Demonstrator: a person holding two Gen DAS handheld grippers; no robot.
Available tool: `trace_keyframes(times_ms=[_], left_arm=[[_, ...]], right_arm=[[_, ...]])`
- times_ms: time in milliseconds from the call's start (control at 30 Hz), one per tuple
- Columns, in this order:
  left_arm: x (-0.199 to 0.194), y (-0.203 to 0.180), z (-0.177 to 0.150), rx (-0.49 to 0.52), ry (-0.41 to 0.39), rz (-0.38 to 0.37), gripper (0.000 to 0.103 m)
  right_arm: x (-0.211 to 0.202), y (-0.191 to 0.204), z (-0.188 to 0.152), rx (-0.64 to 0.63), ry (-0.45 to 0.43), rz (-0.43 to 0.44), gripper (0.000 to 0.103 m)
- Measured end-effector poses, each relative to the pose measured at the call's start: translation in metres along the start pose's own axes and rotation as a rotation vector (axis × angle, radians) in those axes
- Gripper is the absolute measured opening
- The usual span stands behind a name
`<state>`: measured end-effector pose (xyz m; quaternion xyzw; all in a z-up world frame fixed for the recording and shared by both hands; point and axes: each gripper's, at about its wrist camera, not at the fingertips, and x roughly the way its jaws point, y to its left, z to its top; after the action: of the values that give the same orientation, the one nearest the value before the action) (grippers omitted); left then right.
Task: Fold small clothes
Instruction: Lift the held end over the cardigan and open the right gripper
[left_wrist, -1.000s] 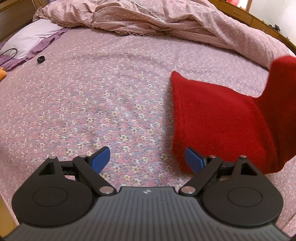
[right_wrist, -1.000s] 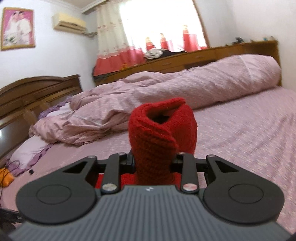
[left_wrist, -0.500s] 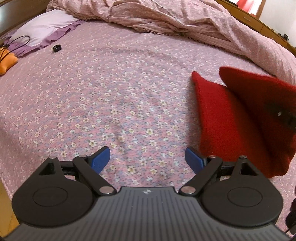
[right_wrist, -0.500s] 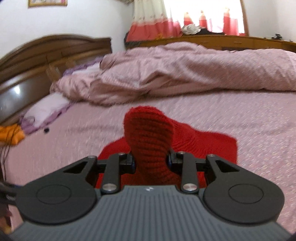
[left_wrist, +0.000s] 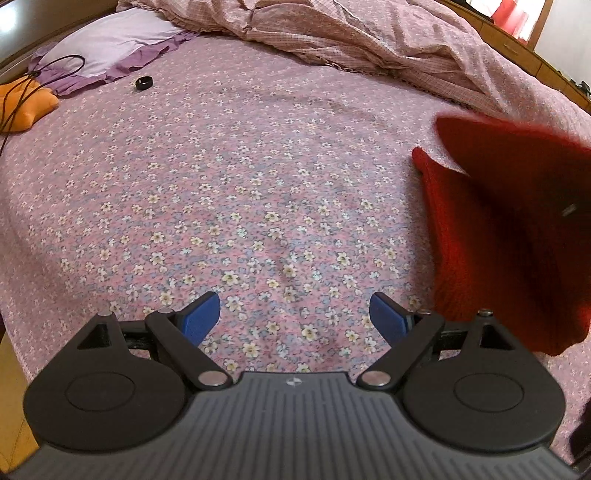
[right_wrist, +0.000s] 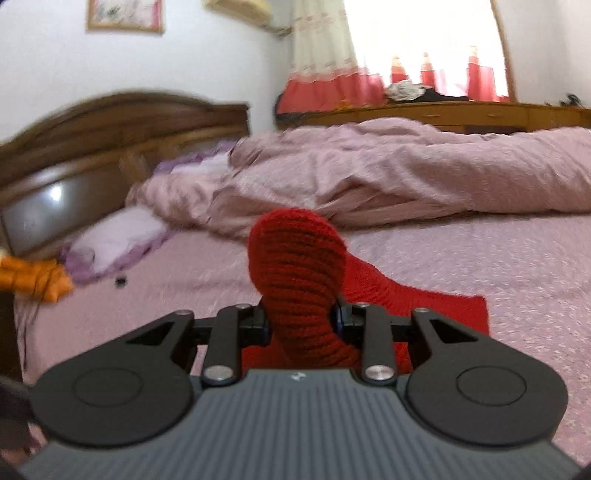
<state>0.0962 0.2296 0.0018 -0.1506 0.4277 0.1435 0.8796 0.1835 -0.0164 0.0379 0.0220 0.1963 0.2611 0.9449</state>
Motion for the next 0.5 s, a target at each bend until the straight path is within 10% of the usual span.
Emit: trace_keyframes(times_ms=[500], left_arm=[[-0.014, 0.005, -0.003, -0.002, -0.016, 0.013, 0.091]], right_arm=[[-0.009, 0.012, -0.029, 0.082, 0.063, 0.119, 0.051]])
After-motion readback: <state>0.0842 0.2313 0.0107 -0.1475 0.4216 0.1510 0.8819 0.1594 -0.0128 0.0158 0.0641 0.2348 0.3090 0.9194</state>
